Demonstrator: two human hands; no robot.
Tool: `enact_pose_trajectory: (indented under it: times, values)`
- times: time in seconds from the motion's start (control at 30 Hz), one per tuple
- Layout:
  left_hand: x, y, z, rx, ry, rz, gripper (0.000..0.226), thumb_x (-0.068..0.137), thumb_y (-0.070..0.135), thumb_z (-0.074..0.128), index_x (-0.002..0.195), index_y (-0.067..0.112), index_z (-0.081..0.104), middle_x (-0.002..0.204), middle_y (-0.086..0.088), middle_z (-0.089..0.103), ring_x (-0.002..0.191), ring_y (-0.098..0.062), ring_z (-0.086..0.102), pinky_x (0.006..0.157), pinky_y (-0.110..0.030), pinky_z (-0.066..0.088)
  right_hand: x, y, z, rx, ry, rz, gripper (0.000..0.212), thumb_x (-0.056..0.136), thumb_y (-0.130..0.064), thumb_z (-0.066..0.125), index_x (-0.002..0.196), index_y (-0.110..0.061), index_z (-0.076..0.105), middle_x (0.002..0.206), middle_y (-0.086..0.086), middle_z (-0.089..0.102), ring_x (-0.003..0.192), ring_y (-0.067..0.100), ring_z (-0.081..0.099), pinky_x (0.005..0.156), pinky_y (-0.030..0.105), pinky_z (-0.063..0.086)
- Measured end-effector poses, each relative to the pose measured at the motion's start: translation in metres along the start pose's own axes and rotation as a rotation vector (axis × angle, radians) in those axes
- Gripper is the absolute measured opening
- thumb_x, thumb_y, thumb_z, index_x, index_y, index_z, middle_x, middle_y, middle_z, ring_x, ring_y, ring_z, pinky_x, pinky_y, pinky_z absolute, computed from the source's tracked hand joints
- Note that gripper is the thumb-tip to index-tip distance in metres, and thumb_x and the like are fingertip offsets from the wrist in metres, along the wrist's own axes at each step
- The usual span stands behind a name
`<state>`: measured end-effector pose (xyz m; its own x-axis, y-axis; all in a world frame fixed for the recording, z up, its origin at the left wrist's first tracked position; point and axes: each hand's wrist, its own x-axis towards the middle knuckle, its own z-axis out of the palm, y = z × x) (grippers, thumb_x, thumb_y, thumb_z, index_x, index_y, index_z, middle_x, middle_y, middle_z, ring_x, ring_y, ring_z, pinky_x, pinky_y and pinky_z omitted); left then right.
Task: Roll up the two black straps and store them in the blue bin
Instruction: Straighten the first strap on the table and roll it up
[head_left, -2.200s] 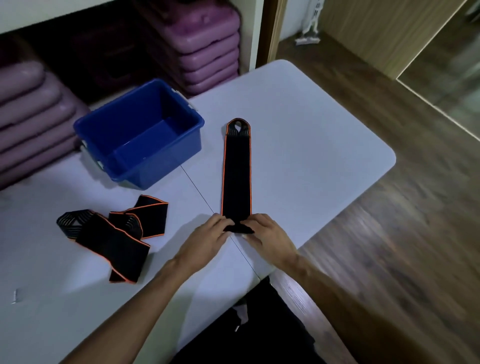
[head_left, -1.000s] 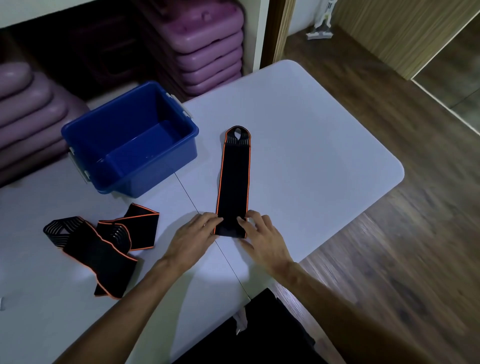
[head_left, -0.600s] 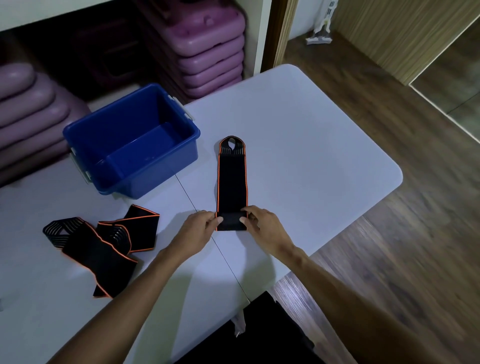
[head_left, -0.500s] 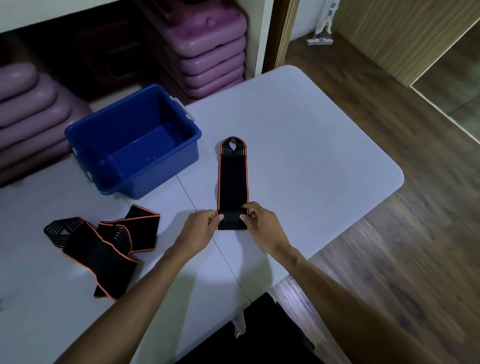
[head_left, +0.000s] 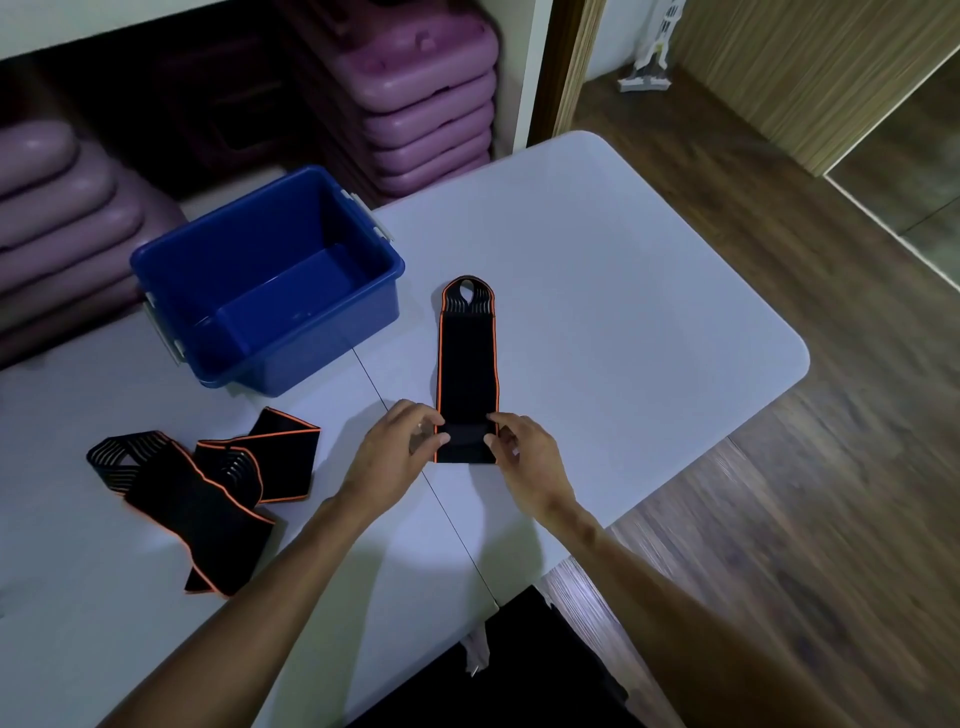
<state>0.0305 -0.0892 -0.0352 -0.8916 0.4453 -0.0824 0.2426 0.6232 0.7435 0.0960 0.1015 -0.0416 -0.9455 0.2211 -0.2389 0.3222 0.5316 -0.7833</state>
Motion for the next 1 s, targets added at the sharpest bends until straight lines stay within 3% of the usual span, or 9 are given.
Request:
enact_pose_trajectory:
  times: [0.1,0.23,0.3,0.4,0.53,0.63,0.73,0.87,1.0]
  values:
    - [0.001,-0.001,-0.001,0.178,-0.021,0.115,0.014,0.091,0.032,0.06,0.102,0.024,0.059,0.104,0.011,0.054,0.096,-0.01,0.053,0.077,-0.032,0.051,-0.002,0.001,0.001,0.026,0.021,-0.006,0.029,0.097,-0.018,0.056,0.126,-0.019,0.06,0.102,0.0,0.059,0.086,0.008,0.058,0.079,0.014,0.045]
    - [0.003,0.002,-0.001,0.278,-0.021,0.181,0.013,0.092,0.026,0.059,0.105,0.023,0.06,0.119,0.011,0.058,0.109,-0.009,0.049,0.082,-0.028,0.049,-0.006,-0.001,0.004,0.046,0.056,-0.086,0.027,0.097,-0.011,0.052,0.12,-0.023,0.061,0.114,-0.002,0.051,0.085,0.005,0.057,0.079,0.016,0.047]
    - [0.007,0.002,-0.002,0.329,-0.069,0.207,0.017,0.094,0.026,0.056,0.109,0.022,0.059,0.131,0.008,0.056,0.121,-0.01,0.047,0.088,-0.025,0.047,-0.008,-0.001,0.005,-0.017,0.065,-0.139,0.026,0.098,-0.009,0.05,0.118,-0.021,0.063,0.122,-0.003,0.05,0.089,0.009,0.058,0.081,0.021,0.049]
    - [0.01,0.0,-0.002,0.388,-0.182,0.207,0.024,0.098,0.027,0.046,0.121,0.02,0.049,0.133,0.005,0.055,0.126,-0.015,0.049,0.089,-0.032,0.048,-0.01,0.003,0.006,-0.227,0.086,-0.233,0.028,0.098,-0.013,0.051,0.124,-0.016,0.061,0.127,0.002,0.056,0.103,0.024,0.054,0.079,0.035,0.054]
    - [0.01,-0.004,-0.002,0.555,-0.15,0.239,0.036,0.099,0.036,0.032,0.126,0.02,0.049,0.129,0.002,0.061,0.137,-0.021,0.04,0.101,-0.038,0.04,-0.011,0.012,0.003,-0.524,0.017,-0.37,0.052,0.085,-0.037,0.067,0.129,-0.012,0.056,0.132,0.005,0.058,0.1,0.027,0.056,0.065,0.035,0.056]
    - [0.008,-0.003,-0.001,0.64,-0.138,0.236,0.046,0.098,0.043,0.024,0.131,0.022,0.047,0.13,0.004,0.06,0.139,-0.023,0.036,0.105,-0.04,0.036,-0.009,0.011,-0.001,-0.609,-0.042,-0.376,0.064,0.074,-0.027,0.08,0.13,-0.011,0.054,0.131,0.005,0.059,0.1,0.028,0.059,0.064,0.039,0.058]
    - [0.004,-0.005,0.0,0.668,-0.174,0.231,0.051,0.098,0.044,0.02,0.138,0.021,0.044,0.142,0.0,0.048,0.144,-0.022,0.025,0.108,-0.039,0.033,-0.004,0.009,-0.004,-0.595,-0.04,-0.44,0.058,0.073,-0.013,0.08,0.127,-0.009,0.057,0.124,0.007,0.063,0.101,0.029,0.062,0.07,0.04,0.058]
    - [0.015,-0.001,-0.004,0.545,-0.209,0.226,0.052,0.097,0.045,0.022,0.136,0.019,0.045,0.159,0.0,0.02,0.149,-0.017,0.004,0.116,-0.04,0.021,0.002,0.011,-0.008,-0.596,-0.07,-0.479,0.056,0.075,-0.01,0.077,0.128,-0.008,0.057,0.121,0.009,0.063,0.101,0.03,0.061,0.073,0.043,0.057]
    - [0.033,0.001,-0.003,0.532,-0.382,0.158,0.058,0.097,0.048,0.01,0.15,0.026,0.019,0.162,0.006,0.002,0.148,-0.013,-0.002,0.12,-0.044,0.012,0.003,0.011,-0.008,-0.61,-0.075,-0.493,0.058,0.071,-0.01,0.078,0.126,-0.008,0.059,0.118,0.008,0.065,0.099,0.03,0.062,0.072,0.042,0.057]
